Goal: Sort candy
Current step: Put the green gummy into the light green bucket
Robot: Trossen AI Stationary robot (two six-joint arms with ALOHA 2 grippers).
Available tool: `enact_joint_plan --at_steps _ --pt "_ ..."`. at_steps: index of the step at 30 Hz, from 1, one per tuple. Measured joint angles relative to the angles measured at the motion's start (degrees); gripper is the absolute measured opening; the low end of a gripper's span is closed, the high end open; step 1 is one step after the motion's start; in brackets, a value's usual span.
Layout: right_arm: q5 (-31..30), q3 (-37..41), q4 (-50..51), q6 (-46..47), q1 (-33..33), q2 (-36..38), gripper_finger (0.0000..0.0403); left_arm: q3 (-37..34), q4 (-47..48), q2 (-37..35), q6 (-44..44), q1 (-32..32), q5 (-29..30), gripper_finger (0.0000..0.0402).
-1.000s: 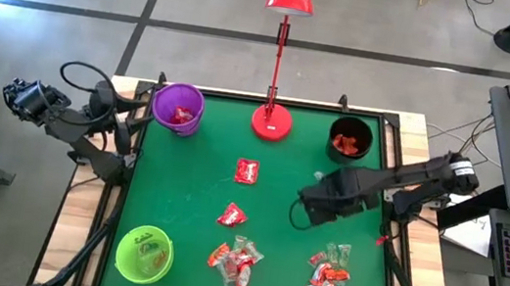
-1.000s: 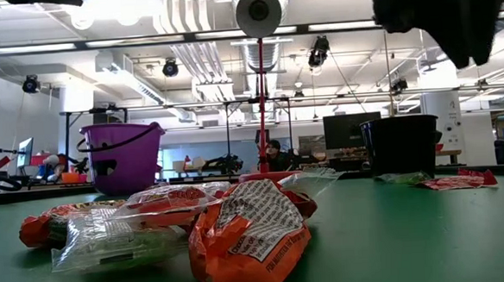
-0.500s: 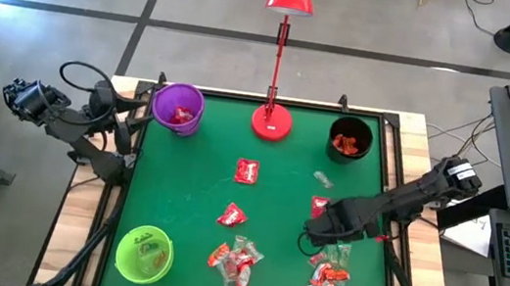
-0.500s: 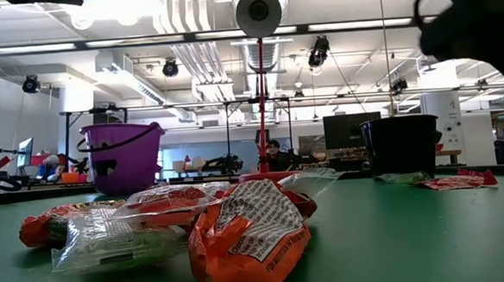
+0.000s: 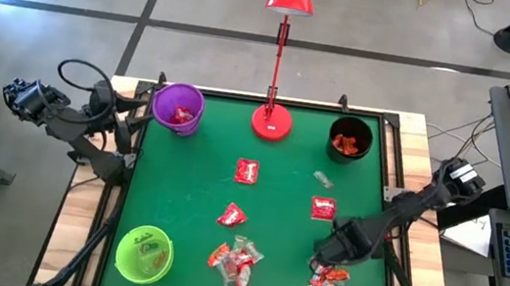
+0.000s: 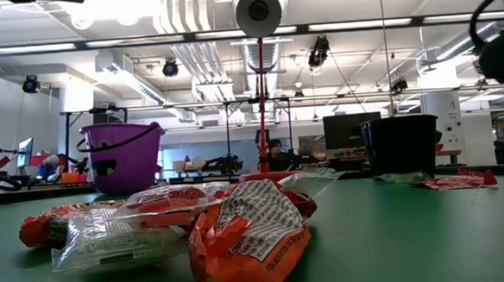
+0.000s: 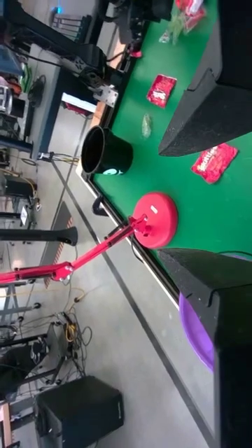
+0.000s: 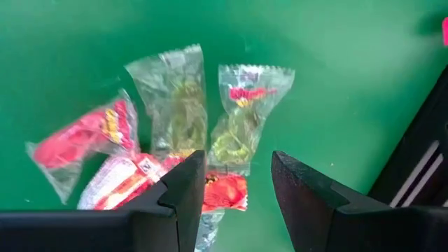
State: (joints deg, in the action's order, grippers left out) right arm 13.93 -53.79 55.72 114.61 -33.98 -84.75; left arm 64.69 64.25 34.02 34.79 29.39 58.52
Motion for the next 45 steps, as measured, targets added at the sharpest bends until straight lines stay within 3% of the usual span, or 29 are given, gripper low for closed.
enact_joint_plan --at_steps 10,21,25,31,39,45 --pt "-0.7 3.5 -3.5 4.1 -3.2 -0.1 0.0157 0.0 -1.7 0.0 0.0 0.0 1.0 0.021" --pt "-1.9 10.3 -14.0 4.8 -3.2 0.0 0.0153 0.0 -1.8 0.0 1.1 0.0 0.9 0.0209" --pt "-1.9 10.5 -14.1 4.8 -3.2 0.0 0.012 0.0 -1.8 0.0 1.7 0.0 0.9 0.0209" --pt "-1.9 10.5 -14.1 6.1 -3.2 0.8 0.0025 0.0 -1.8 0.0 1.7 0.0 0.9 0.0209" --pt "-2.4 8.5 -11.7 6.5 -3.2 5.2 0.0018 0.0 -1.7 0.1 1.7 0.0 0.9 0.0209" --pt "-14.2 3.8 -3.5 6.2 -3.1 9.8 0.0017 0.0 -1.7 1.1 1.7 0.0 0.9 0.0209"
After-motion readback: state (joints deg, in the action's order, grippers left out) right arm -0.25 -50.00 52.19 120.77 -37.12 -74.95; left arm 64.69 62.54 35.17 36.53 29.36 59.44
